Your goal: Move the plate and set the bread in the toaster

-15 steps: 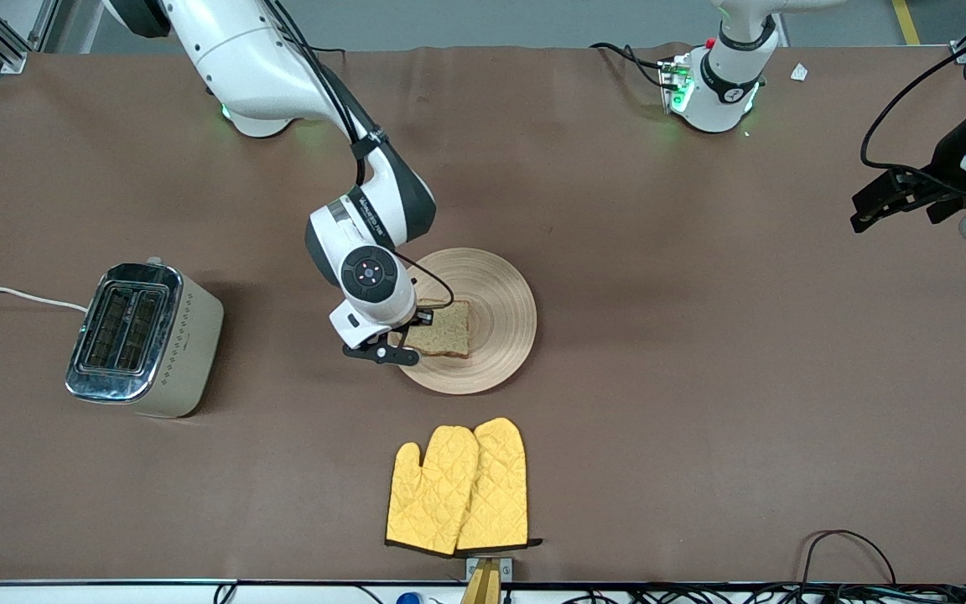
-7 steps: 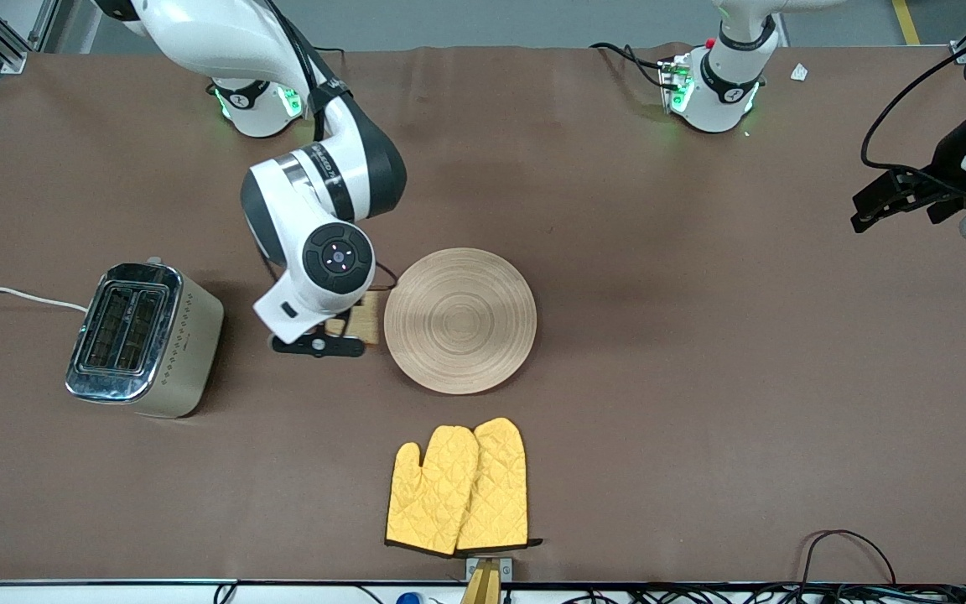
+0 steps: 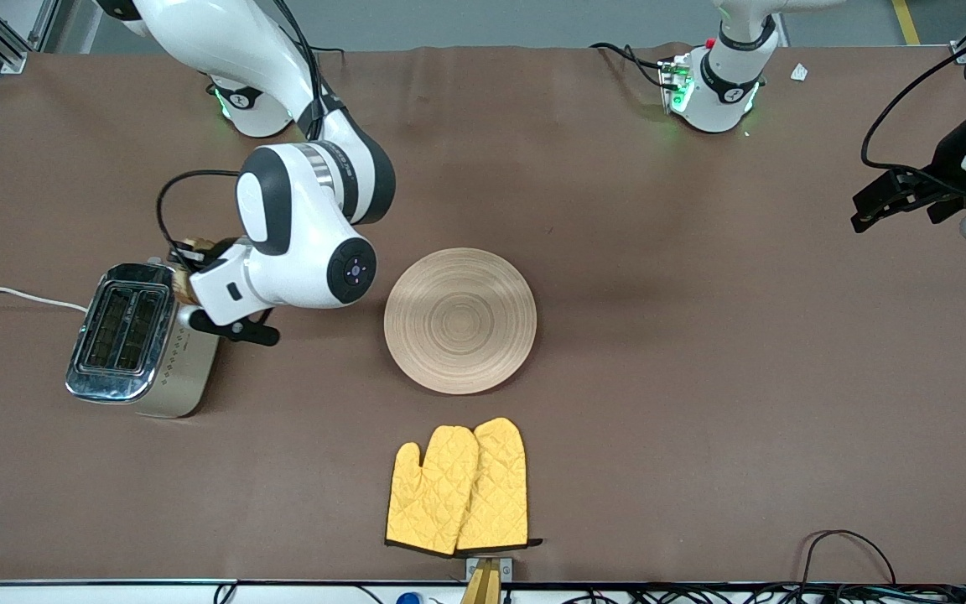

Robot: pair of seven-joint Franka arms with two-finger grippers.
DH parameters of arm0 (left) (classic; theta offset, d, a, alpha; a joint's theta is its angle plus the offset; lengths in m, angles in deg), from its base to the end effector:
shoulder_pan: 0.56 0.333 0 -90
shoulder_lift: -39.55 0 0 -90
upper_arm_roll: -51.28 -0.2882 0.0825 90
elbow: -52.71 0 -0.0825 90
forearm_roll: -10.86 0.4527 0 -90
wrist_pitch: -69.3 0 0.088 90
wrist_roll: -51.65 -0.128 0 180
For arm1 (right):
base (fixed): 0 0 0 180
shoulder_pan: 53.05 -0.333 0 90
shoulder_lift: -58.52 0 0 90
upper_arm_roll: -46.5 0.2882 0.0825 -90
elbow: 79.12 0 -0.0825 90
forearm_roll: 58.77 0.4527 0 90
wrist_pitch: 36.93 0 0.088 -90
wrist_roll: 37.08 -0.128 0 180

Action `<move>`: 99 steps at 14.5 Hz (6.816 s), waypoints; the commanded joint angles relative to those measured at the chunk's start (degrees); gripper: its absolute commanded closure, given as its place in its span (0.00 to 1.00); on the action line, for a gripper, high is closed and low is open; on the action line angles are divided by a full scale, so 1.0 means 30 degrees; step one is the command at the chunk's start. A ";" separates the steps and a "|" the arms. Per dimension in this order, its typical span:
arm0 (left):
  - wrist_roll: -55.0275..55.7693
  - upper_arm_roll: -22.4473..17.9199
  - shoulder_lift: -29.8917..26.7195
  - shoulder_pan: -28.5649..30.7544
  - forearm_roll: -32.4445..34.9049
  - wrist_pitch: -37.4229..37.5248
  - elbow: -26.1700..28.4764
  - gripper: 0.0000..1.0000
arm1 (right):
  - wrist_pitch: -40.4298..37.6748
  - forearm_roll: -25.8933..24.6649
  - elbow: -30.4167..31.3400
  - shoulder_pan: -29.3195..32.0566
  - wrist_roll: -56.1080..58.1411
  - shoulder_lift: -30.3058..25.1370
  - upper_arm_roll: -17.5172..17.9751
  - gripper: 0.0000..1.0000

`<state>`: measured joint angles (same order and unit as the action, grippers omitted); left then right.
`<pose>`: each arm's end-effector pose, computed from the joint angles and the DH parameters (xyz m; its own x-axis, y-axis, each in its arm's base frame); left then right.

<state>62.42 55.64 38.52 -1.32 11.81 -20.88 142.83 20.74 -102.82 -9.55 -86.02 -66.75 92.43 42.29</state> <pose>0.6168 -0.0535 0.5860 0.9949 0.0984 0.0220 0.0987 -0.9950 -0.0141 0.6337 0.2371 0.3962 0.9608 -0.2437 -0.1324 0.0052 -0.4617 0.8870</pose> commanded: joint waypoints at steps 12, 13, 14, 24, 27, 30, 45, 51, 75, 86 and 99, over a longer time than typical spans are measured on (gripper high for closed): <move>-0.0337 -0.0047 -0.0096 0.0165 -0.0288 0.0296 -0.0096 0.00 | 0.1541 -0.4069 -0.0163 0.3838 0.0223 0.0240 -0.0383 1.00; -0.0337 -0.0047 -0.0096 0.0165 -0.0288 0.0296 -0.0096 0.00 | 0.1720 -0.4097 -0.0104 0.4074 0.0107 0.0298 -0.0383 1.00; -0.0337 -0.0047 -0.0096 0.0165 -0.0288 0.0296 -0.0096 0.00 | 0.1925 -0.4098 -0.0046 0.4250 -0.0097 0.0530 -0.0383 1.00; -0.0308 -0.0047 -0.0096 0.0165 -0.0288 0.0296 -0.0096 0.00 | 0.3538 -0.3160 0.1329 0.3960 -0.2706 0.1265 -0.0237 1.00; -0.0307 -0.0047 -0.0096 0.0165 -0.0288 0.0296 -0.0096 0.00 | 0.3831 -0.3131 0.1654 0.3754 -0.2824 0.1323 -0.0237 1.00; -0.0307 -0.0047 -0.0096 0.0165 -0.0288 0.0296 -0.0096 0.00 | 0.4036 -0.2840 0.2003 0.3725 -0.3058 0.1528 -0.0208 1.00; -0.0337 -0.0047 -0.0067 0.0165 -0.0376 0.0296 0.0050 0.00 | 0.4360 -0.1900 0.5521 0.2318 -0.2713 -0.0344 -0.0208 0.98; -0.0337 -0.0018 -0.0067 0.0165 -0.0376 0.0296 0.0080 0.00 | 0.4417 -0.2017 0.5521 0.2405 -0.1594 -0.0903 -0.0237 0.98; -0.0366 -0.0017 -0.0038 0.0165 -0.0347 0.0616 -0.0008 0.00 | 1.0303 1.4383 0.3851 0.9988 0.6858 -0.7812 -0.0149 0.00; -0.0366 0.0012 0.0021 0.0077 -0.0230 0.0706 -0.0125 0.00 | 1.0917 1.5239 0.9761 1.0932 0.7957 -1.4169 -0.0032 0.00; -0.2060 0.0188 0.0109 -0.0070 -0.0376 0.1028 -0.0653 0.00 | 1.0511 1.3861 0.7487 1.1371 0.8748 -1.3297 0.0232 0.00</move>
<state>59.44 56.26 38.55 -1.59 11.51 -18.97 142.07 52.53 -60.54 15.88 -52.71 -41.18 50.84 42.67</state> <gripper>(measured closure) 0.000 0.000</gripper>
